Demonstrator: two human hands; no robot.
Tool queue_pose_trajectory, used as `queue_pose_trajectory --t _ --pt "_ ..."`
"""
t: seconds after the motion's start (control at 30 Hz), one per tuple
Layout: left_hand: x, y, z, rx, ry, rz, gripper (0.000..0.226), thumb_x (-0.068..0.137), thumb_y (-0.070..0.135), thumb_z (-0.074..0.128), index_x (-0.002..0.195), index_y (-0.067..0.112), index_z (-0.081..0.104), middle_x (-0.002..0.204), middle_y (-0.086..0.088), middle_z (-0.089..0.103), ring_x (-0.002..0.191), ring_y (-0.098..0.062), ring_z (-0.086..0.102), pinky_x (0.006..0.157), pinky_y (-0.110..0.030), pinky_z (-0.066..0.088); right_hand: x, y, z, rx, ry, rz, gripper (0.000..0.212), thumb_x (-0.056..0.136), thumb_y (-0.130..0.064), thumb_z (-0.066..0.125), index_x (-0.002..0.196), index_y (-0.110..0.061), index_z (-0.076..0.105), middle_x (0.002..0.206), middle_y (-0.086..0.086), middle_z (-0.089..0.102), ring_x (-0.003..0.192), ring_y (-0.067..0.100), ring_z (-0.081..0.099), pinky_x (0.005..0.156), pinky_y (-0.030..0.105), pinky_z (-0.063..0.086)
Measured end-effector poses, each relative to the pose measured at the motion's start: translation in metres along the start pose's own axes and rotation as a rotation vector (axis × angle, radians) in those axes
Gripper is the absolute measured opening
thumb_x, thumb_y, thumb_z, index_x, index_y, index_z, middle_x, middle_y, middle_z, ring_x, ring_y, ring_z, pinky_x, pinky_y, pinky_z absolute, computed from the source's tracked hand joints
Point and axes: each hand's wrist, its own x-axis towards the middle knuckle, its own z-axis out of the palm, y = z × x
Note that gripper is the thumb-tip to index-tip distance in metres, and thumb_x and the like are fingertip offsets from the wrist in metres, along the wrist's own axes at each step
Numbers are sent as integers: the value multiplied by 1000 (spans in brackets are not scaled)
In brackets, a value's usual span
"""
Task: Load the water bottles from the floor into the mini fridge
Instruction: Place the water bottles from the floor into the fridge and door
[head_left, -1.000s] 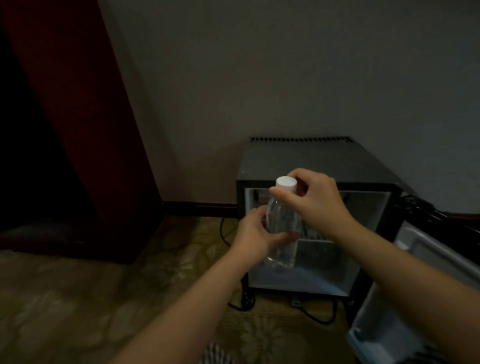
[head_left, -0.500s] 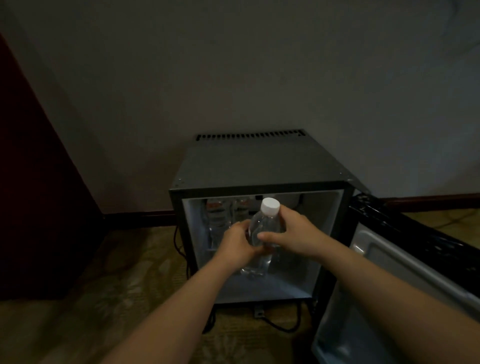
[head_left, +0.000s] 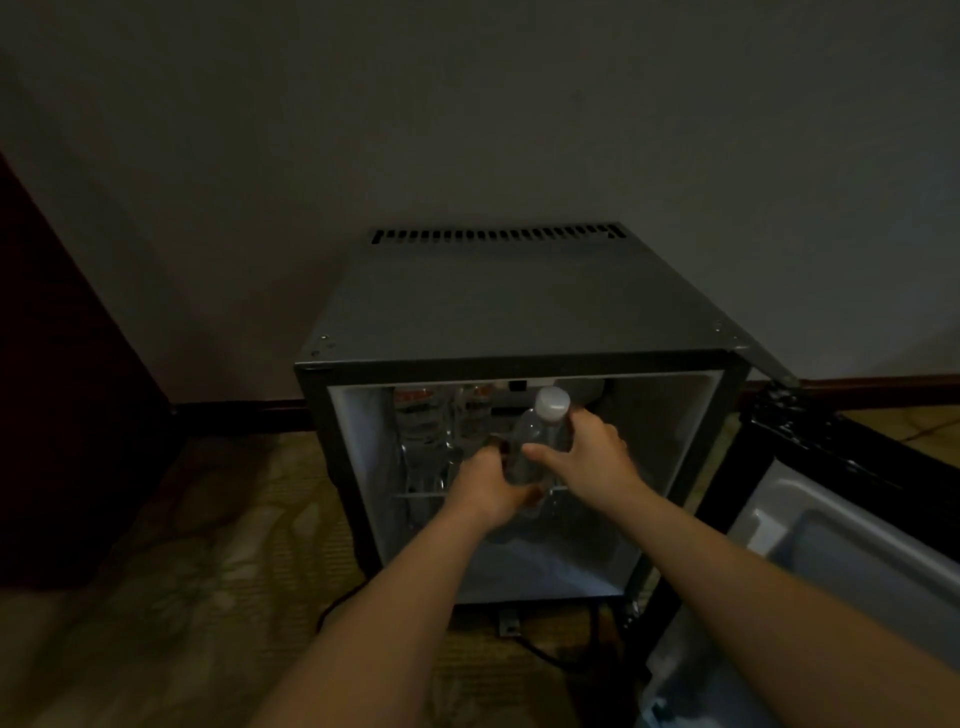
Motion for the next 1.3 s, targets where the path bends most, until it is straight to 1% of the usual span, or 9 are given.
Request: queue_pose_trajectory --t 0.17,0.33,0.47,0.6,0.73,0.83,0.97,1.17,1.3 --pt "13 -1 5 -109 -31 -49 44 84 14 65 123 15 46 116 -8 58 108 -23 57 90 -32 49 19 0 3 7 27 33 42 82 -25 70 121 -17 55 117 6 64 111 23 60 89 27 46" --pt "23 -9 5 -127 -25 -26 50 88 16 60 133 15 39 130 -9 51 123 -25 49 103 -32 39 49 -13 20 -85 2 184 44 80 -34 69 119 -20 55 121 7 58 115 27 55 90 35 44" --pt "30 -15 3 -114 -63 -89 45 89 18 59 132 14 44 132 -10 52 124 -25 49 104 -31 38 66 -18 32 -97 8 203 49 82 -41 65 123 -17 55 128 12 57 120 30 52 103 41 43" --pt "39 -10 8 -44 -72 -100 43 93 13 52 134 6 42 137 -12 46 131 -27 42 109 -29 33 78 -15 36 -123 -32 249 60 87 -50 54 137 -19 42 141 10 47 128 29 44 104 35 36" --pt "47 -4 14 -21 -87 -138 48 99 24 39 144 15 27 149 -10 32 137 -25 32 112 -31 26 79 -11 37 76 27 218 60 86 -37 62 138 -16 41 142 9 46 131 29 42 108 35 32" --pt "54 -7 17 16 -78 -144 46 99 24 37 143 13 27 148 -11 33 135 -24 34 111 -30 25 78 -9 37 181 25 185 62 84 -31 67 139 -17 40 143 9 45 133 27 40 109 34 31" --pt "50 -7 10 25 -76 -124 48 98 17 40 143 10 27 149 -12 33 135 -26 35 110 -30 27 77 -12 35 140 -21 199 58 86 -28 65 137 -14 42 143 10 45 133 27 40 110 31 30" --pt "36 -17 2 33 -101 -129 31 97 11 38 126 5 49 130 -15 52 118 -30 50 97 -30 38 58 -11 18 -217 -208 169 43 92 -31 55 131 -16 47 138 10 49 125 28 47 105 36 36" --pt "14 -8 -4 27 -179 -117 26 96 13 41 110 1 59 98 -13 55 91 -21 53 79 -27 38 29 -1 -8 -298 -299 148 31 91 -19 56 120 -8 59 121 10 60 112 26 56 92 30 44"
